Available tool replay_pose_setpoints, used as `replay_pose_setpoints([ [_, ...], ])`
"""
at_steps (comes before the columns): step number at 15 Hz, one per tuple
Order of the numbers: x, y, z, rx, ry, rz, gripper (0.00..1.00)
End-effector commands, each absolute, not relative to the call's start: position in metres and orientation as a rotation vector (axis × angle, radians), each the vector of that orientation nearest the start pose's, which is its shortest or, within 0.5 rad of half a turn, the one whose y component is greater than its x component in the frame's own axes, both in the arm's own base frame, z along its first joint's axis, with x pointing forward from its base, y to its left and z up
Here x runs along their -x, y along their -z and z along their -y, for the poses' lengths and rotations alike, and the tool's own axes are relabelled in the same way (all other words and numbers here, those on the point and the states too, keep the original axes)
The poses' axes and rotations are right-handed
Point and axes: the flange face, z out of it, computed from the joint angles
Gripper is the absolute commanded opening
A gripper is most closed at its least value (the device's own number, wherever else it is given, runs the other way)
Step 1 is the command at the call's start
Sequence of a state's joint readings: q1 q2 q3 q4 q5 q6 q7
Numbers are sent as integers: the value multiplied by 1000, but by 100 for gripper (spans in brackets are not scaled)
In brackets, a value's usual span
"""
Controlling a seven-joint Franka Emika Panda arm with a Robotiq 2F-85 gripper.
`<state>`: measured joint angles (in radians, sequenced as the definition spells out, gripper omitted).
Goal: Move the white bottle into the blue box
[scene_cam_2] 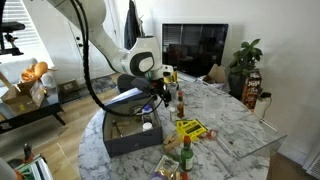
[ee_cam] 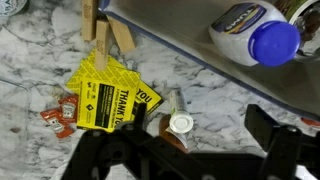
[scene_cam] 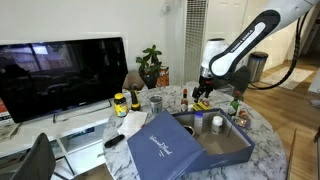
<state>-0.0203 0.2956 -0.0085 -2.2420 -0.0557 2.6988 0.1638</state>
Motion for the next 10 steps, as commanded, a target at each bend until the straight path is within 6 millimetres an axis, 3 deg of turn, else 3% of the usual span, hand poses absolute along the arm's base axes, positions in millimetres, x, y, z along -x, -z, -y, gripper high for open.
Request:
replay_pose_setpoints([
  [1, -576, -232, 5, 3106, 297, -243, 100],
  [10, -623, -200, 20, 3097, 289, -460, 100],
])
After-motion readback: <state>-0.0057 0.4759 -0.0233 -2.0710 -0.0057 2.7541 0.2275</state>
